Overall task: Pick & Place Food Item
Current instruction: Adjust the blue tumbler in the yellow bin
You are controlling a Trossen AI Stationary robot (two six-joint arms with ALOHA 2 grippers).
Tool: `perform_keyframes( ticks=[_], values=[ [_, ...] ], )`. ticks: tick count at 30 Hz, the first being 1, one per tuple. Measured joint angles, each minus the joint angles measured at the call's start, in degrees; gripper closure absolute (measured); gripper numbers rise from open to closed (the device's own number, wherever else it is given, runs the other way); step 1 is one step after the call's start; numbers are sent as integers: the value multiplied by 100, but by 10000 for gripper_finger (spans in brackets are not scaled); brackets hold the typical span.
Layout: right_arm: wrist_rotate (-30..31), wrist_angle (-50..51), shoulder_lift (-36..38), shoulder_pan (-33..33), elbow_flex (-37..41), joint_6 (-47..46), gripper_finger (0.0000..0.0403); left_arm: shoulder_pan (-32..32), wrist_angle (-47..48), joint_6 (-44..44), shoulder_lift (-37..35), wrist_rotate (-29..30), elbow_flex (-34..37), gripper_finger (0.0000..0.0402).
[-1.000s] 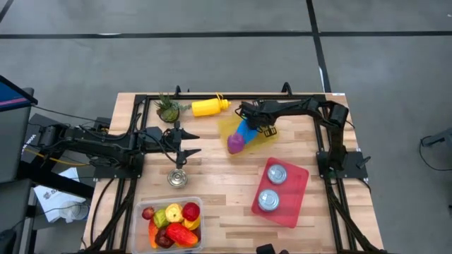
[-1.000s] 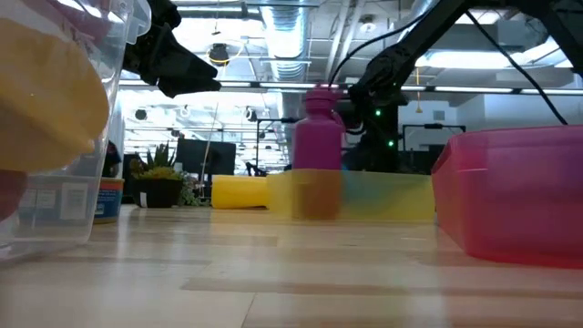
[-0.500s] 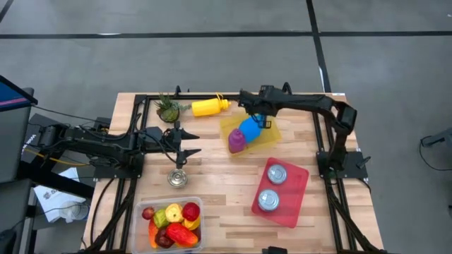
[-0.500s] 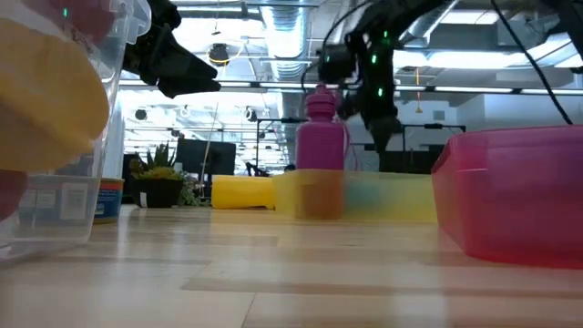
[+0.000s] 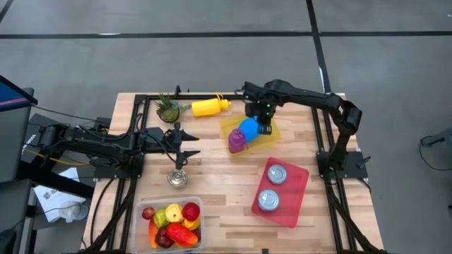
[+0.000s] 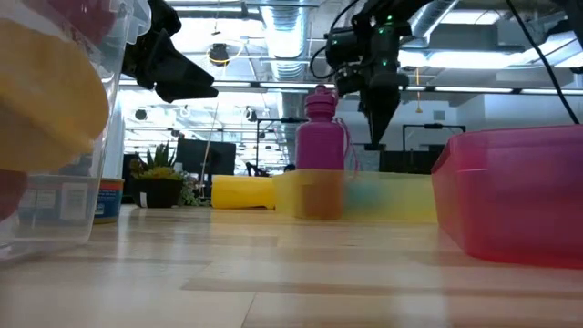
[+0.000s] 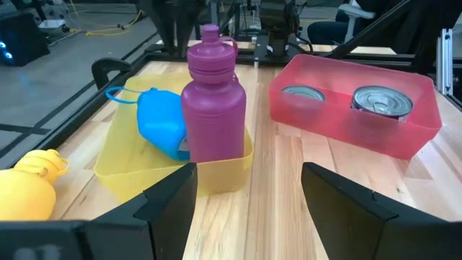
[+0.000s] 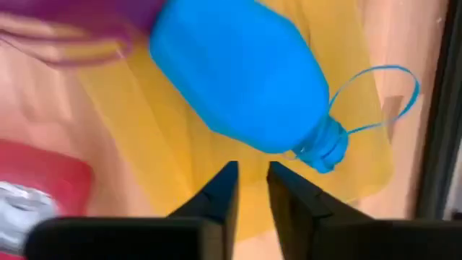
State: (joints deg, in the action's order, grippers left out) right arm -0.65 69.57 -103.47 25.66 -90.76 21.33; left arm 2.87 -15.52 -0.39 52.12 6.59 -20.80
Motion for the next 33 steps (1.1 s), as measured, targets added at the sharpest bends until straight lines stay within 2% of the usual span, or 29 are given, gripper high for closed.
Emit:
perform_keyframes(
  ticks=[4,11,15,20,31,33],
  values=[
    [274,-55,-202,-139,4,587,284,0,13,20,0,0,0,160],
    [372,-279,-711,-112,4,1197,133,0,15,126,0,0,0,160],
    [413,-363,-943,42,0,1524,77,0,15,126,0,0,0,160],
    [390,-437,-1126,185,2,1969,53,0,15,143,0,0,0,160],
    [355,-742,-1210,143,2,2803,56,9,11,163,0,9,0,160],
    [200,-758,-1210,149,2,2907,56,9,10,163,0,11,0,160]
  ],
)
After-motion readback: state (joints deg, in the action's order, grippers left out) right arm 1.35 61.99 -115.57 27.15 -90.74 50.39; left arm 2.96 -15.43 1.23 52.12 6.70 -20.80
